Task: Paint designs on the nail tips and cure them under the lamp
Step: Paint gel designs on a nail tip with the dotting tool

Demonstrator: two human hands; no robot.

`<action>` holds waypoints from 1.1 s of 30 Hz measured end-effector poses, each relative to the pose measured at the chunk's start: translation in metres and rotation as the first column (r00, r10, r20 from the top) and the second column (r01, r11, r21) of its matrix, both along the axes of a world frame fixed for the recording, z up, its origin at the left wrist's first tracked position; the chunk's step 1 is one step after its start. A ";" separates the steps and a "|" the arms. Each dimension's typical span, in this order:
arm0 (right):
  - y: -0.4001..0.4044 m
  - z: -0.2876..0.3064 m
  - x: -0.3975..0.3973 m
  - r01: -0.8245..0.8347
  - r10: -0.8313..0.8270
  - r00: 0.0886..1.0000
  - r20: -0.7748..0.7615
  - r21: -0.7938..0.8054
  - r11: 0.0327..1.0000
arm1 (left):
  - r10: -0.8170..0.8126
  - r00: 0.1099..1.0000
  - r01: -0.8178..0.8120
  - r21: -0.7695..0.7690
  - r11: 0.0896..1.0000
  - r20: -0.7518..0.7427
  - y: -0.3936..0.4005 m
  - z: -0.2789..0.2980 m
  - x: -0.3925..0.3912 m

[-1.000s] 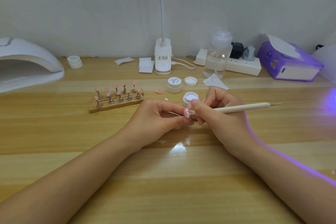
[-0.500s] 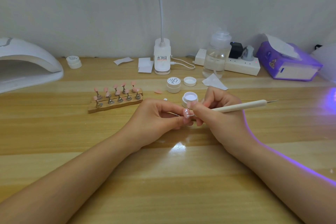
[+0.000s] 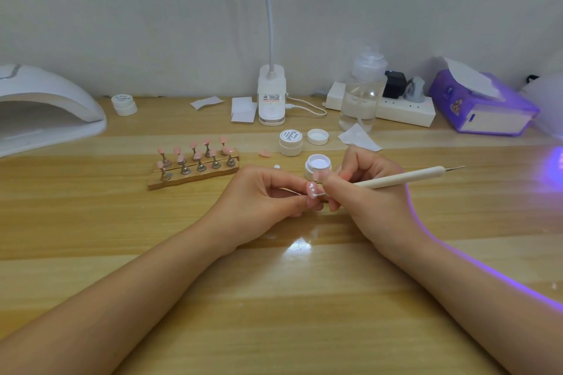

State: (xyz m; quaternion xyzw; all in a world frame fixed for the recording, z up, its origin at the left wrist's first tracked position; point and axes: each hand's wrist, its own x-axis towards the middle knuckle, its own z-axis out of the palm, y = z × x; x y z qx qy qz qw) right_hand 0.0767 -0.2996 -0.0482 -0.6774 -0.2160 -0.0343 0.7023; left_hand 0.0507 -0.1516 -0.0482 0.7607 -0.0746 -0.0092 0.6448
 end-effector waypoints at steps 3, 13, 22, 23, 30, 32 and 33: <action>0.000 0.000 0.000 0.001 -0.001 1.000 -0.002 -0.002 1.000 | 0.002 1.000 -0.002 0.004 1.000 0.001 0.000 -0.001 0.000; 0.001 0.001 -0.001 0.001 -0.001 1.000 -0.001 0.009 1.000 | 0.001 1.000 -0.001 0.008 1.000 0.004 0.000 0.000 0.000; 0.001 -0.001 0.000 0.031 -0.031 0.999 0.007 0.014 0.999 | 0.004 1.000 -0.004 0.008 1.000 -0.011 0.000 0.000 0.000; 0.001 -0.001 -0.001 0.032 -0.032 0.999 0.008 0.017 0.999 | 0.003 1.000 -0.003 0.006 1.000 -0.013 0.000 0.000 0.000; 0.000 -0.002 0.000 0.012 -0.012 1.000 0.023 0.004 1.000 | 0.016 1.000 -0.016 0.005 1.000 -0.008 -0.001 0.001 -0.001; 0.001 -0.002 0.000 0.010 -0.010 1.000 0.025 0.002 1.000 | 0.011 1.000 -0.011 0.000 1.000 -0.009 -0.001 0.002 -0.001; 0.001 -0.003 0.001 0.010 -0.010 1.000 0.026 0.002 1.000 | 0.011 1.000 -0.011 0.001 1.000 -0.009 -0.001 0.001 -0.001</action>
